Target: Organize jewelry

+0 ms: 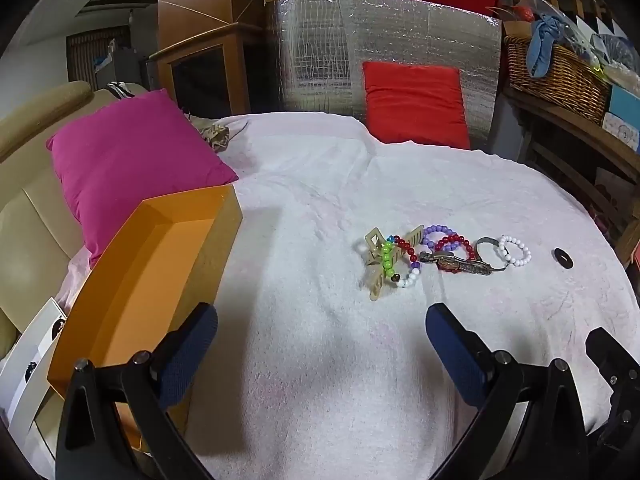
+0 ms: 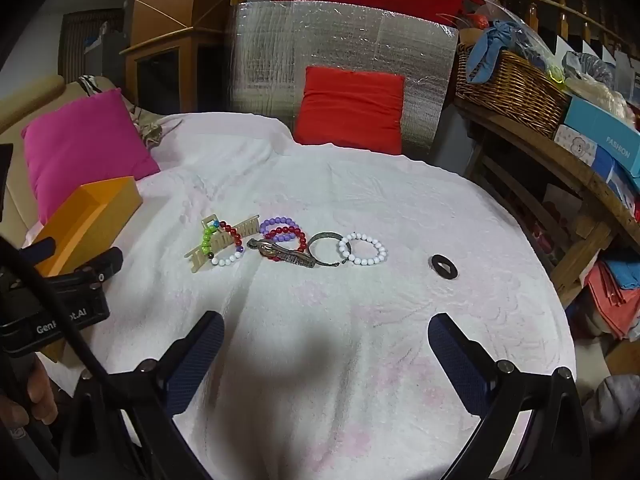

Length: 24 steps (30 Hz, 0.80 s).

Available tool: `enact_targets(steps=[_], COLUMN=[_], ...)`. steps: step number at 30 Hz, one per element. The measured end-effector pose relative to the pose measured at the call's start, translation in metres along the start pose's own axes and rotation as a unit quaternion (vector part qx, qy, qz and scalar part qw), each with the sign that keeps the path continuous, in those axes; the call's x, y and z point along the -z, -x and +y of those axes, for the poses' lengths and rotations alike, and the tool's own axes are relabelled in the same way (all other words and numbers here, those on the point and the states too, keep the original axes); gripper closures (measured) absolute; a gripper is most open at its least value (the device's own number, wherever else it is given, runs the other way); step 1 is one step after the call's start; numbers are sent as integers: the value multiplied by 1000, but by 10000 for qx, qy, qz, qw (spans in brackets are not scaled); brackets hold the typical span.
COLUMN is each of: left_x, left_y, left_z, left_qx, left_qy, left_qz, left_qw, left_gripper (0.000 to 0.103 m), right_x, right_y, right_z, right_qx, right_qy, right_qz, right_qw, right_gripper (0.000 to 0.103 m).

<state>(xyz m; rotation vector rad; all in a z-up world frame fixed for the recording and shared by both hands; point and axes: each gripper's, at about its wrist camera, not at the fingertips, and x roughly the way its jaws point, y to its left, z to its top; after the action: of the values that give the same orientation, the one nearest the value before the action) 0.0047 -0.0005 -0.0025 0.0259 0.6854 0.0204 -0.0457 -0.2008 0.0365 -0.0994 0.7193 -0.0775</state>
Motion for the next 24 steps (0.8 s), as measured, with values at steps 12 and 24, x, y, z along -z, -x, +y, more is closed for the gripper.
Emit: enact_targets(steps=[12, 24], left_x=[-3, -3], left_y=[-3, -5], left_z=[7, 1], left_qx=[-40, -84], left_qy=[130, 22], left_qz=[39, 67], left_qw=[9999, 9999], left_gripper=[0, 0], right_x=[-1, -2], right_y=[-15, -20], right_z=[4, -1], right_qx=[-123, -186], right_qy=[-122, -165], right_qz=[110, 122], right_qw=[9998, 9996], right_gripper=[0, 0])
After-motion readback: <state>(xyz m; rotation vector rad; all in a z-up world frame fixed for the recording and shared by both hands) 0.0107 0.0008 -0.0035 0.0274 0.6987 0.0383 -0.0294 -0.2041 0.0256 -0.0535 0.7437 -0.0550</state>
